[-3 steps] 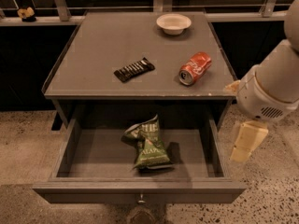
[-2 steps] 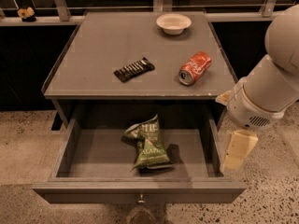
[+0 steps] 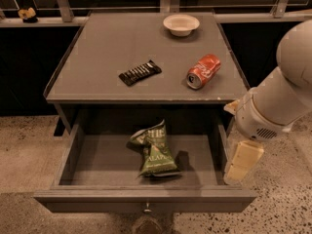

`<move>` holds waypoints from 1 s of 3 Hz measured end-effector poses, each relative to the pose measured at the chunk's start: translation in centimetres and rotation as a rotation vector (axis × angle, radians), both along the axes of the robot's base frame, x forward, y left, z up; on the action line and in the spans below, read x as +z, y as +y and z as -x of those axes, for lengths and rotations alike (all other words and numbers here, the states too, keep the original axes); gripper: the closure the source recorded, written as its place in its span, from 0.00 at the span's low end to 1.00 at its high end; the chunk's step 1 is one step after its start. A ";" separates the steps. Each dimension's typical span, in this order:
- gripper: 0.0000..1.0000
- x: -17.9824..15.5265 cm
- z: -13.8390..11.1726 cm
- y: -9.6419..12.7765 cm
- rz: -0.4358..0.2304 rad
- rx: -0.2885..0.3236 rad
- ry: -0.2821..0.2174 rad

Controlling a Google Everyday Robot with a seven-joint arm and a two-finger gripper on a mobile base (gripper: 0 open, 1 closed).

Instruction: Pick green jalapeno chip bag from top drawer and place on counter

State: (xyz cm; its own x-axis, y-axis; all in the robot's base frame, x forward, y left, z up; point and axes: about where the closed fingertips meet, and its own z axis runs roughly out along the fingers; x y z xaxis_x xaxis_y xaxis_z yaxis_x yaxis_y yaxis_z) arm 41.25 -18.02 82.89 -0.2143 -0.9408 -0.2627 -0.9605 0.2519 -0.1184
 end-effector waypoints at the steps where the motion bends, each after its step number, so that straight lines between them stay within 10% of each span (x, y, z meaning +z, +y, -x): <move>1: 0.00 -3.5 -0.7 2.5 -0.105 -0.005 0.000; 3: 0.00 -6.3 -2.2 5.5 -0.190 -0.033 0.000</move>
Offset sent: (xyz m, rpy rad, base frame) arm 0.0366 0.0881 -0.0974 0.2964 0.0294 -0.0884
